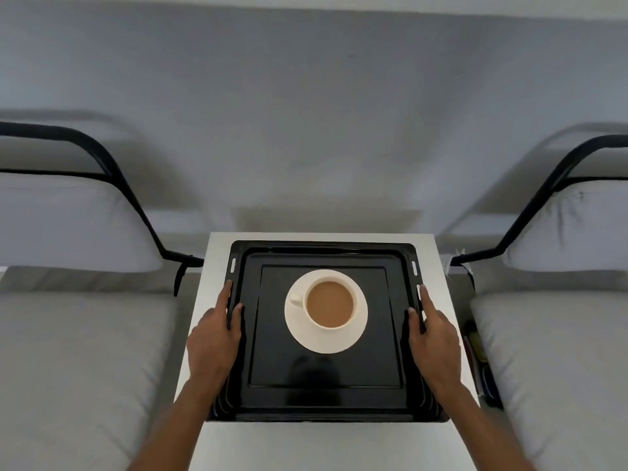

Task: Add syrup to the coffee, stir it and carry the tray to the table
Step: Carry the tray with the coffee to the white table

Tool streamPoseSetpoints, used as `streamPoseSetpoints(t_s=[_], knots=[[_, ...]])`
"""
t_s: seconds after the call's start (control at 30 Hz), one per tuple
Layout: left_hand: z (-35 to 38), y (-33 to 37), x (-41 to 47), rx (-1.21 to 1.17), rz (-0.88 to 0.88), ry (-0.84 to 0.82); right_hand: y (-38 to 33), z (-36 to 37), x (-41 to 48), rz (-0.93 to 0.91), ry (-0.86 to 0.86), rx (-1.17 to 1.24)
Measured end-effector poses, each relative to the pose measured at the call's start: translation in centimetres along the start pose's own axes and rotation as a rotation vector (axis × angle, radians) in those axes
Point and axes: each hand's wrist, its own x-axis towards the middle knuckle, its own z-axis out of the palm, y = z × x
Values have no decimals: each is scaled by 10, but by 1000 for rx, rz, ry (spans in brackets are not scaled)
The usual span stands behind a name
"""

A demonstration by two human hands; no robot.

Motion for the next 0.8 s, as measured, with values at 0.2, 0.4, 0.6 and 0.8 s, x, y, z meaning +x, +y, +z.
streamPoseSetpoints(t_s=[0.2, 0.4, 0.6, 0.8], knots=[[23, -10, 9, 34, 6, 4, 11, 18, 6, 15, 32, -35], [38, -18, 10, 54, -3, -9, 22, 29, 8, 14, 41, -96], [48, -20, 9, 60, -3, -19, 29, 37, 11, 6, 42, -118], [50, -19, 14, 119, 2, -58, 34, 46, 11, -6, 60, -107]])
